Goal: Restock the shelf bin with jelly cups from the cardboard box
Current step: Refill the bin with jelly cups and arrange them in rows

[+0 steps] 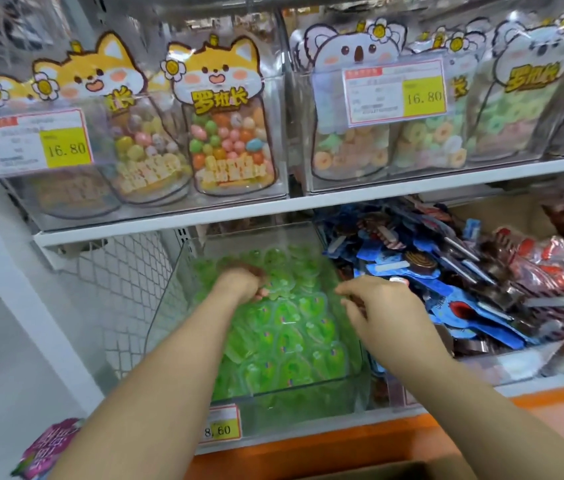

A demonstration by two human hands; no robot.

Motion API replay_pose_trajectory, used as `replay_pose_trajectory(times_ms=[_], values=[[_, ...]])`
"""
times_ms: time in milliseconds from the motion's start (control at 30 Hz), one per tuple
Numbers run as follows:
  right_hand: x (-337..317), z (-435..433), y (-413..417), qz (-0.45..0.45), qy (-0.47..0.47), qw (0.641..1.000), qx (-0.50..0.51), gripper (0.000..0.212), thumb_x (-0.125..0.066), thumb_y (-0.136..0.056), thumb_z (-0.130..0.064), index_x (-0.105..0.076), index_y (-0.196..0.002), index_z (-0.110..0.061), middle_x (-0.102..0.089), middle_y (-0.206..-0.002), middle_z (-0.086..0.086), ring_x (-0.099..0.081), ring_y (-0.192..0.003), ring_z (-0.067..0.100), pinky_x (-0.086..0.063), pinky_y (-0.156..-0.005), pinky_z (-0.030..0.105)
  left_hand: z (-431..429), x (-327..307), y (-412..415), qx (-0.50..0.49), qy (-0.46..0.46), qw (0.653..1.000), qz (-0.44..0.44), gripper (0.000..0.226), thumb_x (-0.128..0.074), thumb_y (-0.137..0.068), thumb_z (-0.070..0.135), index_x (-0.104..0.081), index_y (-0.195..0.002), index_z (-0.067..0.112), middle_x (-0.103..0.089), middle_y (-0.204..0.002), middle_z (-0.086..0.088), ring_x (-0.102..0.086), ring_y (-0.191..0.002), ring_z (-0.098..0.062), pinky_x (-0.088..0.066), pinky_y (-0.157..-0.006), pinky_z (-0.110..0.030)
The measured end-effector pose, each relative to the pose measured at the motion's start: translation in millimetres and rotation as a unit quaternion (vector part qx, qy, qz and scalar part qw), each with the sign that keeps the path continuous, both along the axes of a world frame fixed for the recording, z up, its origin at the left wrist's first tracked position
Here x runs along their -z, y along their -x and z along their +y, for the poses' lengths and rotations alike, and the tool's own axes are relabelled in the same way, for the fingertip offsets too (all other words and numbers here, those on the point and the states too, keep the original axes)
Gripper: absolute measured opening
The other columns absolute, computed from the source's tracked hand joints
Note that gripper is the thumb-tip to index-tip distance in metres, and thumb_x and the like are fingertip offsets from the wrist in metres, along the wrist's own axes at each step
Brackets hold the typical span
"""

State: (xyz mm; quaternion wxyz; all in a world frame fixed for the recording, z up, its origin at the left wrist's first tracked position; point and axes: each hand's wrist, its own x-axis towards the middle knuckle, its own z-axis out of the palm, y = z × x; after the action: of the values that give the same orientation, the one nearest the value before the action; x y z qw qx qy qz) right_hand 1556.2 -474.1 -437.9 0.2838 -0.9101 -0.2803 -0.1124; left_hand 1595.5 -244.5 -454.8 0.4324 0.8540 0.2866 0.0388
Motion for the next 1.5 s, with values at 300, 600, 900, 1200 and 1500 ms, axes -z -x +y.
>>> replay_pose_trajectory(times_ms=[300, 600, 900, 1200, 1500], values=[[3.0, 3.5, 0.5, -0.005, -0.038, 0.999, 0.007, 0.024, -0.056, -0.090, -0.015, -0.070, -0.109, -0.017, -0.069, -0.109, -0.004, -0.064, -0.095, 0.017, -0.052, -0.084, 0.034, 1.0, 8.6, -1.5, -0.015, -0.038, 0.999, -0.032, 0.015, -0.058, -0.089, 0.002, -0.069, -0.099, 0.000, -0.055, -0.036, 0.009, -0.063, -0.060, -0.016, -0.057, -0.081, -0.040], [1.4, 3.7, 1.9, -0.005, -0.043, 0.999, 0.009, 0.023, -0.056, -0.091, -0.015, -0.070, -0.108, -0.017, -0.069, -0.109, -0.004, -0.064, -0.095, 0.017, -0.052, -0.084, 0.034, -3.8, 11.6, -0.9, -0.033, -0.027, 0.996, -0.081, 0.018, -0.058, -0.088, 0.000, -0.068, -0.103, 0.002, -0.067, -0.067, -0.007, -0.063, -0.049, -0.005, -0.057, -0.080, -0.040], [4.5, 2.4, -0.1, -0.038, -0.039, 0.999, 0.000, 0.020, -0.063, -0.085, -0.011, -0.073, -0.102, -0.015, -0.071, -0.101, -0.001, -0.065, -0.094, 0.022, -0.052, -0.084, 0.038, -3.8, -9.7, 18.1, 0.017, -0.145, 0.989, -0.039, 0.025, -0.059, -0.090, 0.015, -0.066, -0.113, 0.010, -0.069, -0.105, -0.011, -0.066, -0.098, -0.025, -0.049, -0.080, -0.023], [4.6, 43.2, 27.9, -0.034, 0.031, 0.995, -0.086, 0.025, -0.056, -0.090, -0.023, -0.068, -0.112, -0.023, -0.068, -0.112, -0.004, -0.056, -0.110, 0.021, -0.039, -0.096, 0.032, -3.1, -26.5, 109.8, 0.069, -0.242, 0.968, -0.020, 0.011, -0.062, -0.088, 0.040, -0.062, -0.086, 0.030, -0.064, -0.089, 0.010, -0.061, -0.088, -0.011, -0.042, -0.074, -0.022], [26.5, 80.4, 34.9, 0.077, 0.102, 0.986, -0.103, 0.029, -0.056, -0.090, -0.025, -0.063, -0.119, -0.027, -0.067, -0.115, -0.002, -0.057, -0.112, 0.023, -0.043, -0.097, 0.033, -17.6, -22.4, 125.6, 0.063, -0.344, 0.935, 0.052, 0.035, -0.054, -0.086, 0.054, -0.061, -0.079, 0.020, -0.068, -0.086, 0.002, -0.063, -0.086, -0.021, -0.049, -0.071, -0.028]])
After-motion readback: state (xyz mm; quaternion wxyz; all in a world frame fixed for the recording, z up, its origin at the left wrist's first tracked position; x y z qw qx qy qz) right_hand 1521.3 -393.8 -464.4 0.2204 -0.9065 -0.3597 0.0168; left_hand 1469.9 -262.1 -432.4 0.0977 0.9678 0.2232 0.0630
